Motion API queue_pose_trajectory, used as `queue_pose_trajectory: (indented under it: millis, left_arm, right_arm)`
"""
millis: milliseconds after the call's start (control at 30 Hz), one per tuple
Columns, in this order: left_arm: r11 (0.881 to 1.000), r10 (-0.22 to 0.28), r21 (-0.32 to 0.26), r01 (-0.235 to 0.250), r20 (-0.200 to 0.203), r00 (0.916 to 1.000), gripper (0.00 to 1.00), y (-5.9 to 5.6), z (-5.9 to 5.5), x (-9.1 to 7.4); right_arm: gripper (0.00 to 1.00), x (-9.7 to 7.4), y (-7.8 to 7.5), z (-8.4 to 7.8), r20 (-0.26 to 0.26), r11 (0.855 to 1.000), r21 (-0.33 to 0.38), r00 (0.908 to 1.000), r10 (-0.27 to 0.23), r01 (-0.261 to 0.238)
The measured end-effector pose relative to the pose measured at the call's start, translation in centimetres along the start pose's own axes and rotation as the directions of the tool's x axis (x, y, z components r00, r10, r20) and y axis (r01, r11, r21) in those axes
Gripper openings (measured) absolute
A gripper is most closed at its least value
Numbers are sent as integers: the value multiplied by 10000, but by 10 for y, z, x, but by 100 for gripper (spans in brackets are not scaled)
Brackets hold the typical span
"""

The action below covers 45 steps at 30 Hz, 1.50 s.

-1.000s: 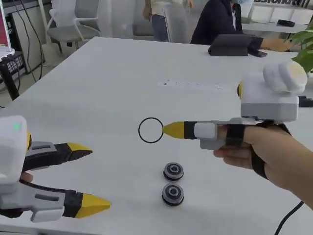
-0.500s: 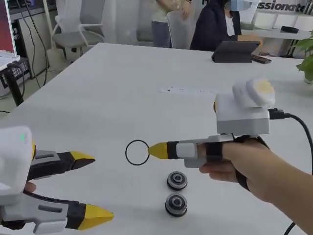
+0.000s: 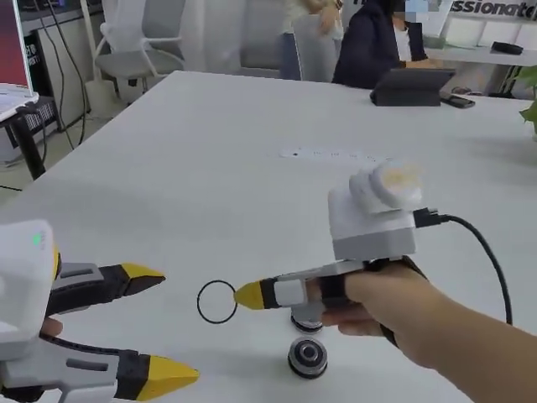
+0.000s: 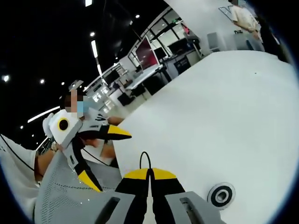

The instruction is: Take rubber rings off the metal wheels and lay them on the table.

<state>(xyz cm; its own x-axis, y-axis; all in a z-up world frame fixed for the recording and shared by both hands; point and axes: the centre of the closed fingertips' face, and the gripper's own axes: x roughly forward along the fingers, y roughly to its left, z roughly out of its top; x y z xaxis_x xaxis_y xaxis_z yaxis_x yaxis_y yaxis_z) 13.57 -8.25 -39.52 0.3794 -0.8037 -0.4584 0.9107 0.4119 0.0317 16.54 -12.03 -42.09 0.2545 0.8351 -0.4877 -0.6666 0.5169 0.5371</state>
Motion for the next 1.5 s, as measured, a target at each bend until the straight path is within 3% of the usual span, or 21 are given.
queue_pose_trajectory:
  millis: [300, 600, 667, 933, 1133, 1500]
  left_arm:
    - [9999, 87, -120, -88, -71, 9999, 67, 4, -3, -3]
    - [9997, 88, -222, -91, -141, 9999, 67, 7, -6, -6]
    - [9996, 97, -246, -100, -142, 9999, 67, 8, -6, -7]
    - [9995, 115, -303, -120, -146, 9998, 67, 9, -7, -7]
    - [9993, 151, -352, -154, -85, 9998, 67, 10, -6, -7]
    - [9993, 138, -342, -139, -11, 9999, 67, 8, -3, -6]
  right_arm:
    - [0, 14, -8, -18, -429, 9992, 292, 9988, -256, 269]
    - [0, 19, -24, -22, -237, 9947, 565, 9961, -849, 861]
    - [0, 18, -28, -22, -236, 9931, 448, 9939, -1076, 1086]
    - [4, 19, -28, -22, -278, 9923, 33, 9920, -1235, 1236]
    - [12, 13, -31, -17, -210, 9873, -497, 9882, -1518, 1506]
    - [19, -13, -28, 5, 275, 9846, -720, 9871, -1578, 1594]
